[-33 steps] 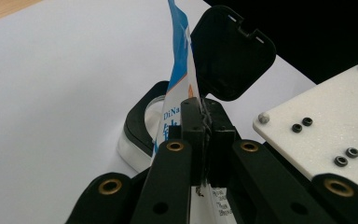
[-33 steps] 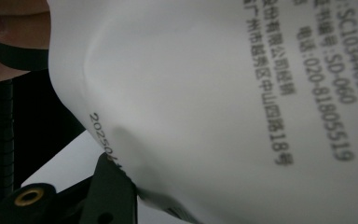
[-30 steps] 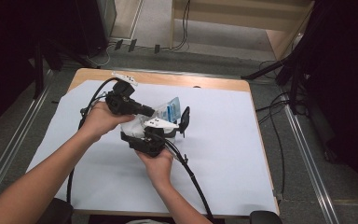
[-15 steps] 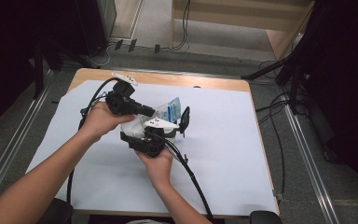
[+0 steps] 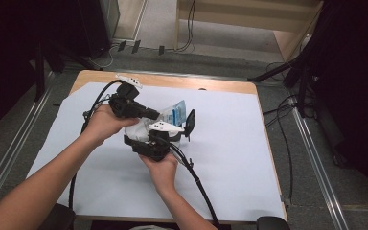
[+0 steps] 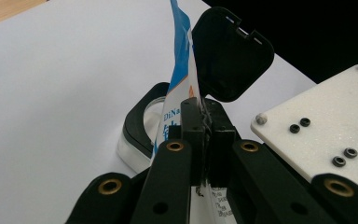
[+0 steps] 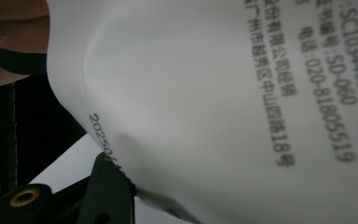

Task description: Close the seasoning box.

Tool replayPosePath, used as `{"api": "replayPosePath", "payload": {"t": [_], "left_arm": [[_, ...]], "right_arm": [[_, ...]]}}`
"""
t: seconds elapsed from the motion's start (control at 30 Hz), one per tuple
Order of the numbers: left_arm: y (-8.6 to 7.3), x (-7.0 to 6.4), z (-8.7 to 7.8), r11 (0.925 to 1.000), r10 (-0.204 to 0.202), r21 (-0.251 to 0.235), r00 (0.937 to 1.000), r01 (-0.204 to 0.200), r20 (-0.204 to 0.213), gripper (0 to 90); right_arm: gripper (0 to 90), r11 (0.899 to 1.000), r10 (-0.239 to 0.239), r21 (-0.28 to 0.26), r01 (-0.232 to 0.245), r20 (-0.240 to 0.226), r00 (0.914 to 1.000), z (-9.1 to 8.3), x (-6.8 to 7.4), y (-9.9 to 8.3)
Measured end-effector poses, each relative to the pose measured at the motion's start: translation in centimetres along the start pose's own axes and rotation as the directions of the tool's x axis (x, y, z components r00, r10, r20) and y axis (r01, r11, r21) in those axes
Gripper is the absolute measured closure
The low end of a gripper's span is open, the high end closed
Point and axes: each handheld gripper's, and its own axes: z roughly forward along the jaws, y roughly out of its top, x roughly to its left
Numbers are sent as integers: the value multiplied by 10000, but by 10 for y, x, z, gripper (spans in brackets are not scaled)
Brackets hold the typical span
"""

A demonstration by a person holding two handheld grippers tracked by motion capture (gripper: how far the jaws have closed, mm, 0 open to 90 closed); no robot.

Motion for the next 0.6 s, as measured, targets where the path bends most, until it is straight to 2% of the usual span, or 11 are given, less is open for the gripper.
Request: {"api": "replayPosePath", "payload": {"t": [0.2, 0.33, 0.6], "left_arm": [[1, -1, 0, 10000, -14, 11, 10000, 14, 6, 895], [3, -2, 0, 9999, 122, 67, 9999, -121, -86, 895], [4, -3, 1, 9999, 62, 89, 10000, -62, -30, 894]], "right_arm": [[556, 10000, 8, 2, -8, 3, 10000, 0, 0, 0], [555, 9999, 123, -77, -123, -36, 9999, 0, 0, 1], [555, 9996, 248, -134, -249, -37, 9997, -1, -1, 1]]}}
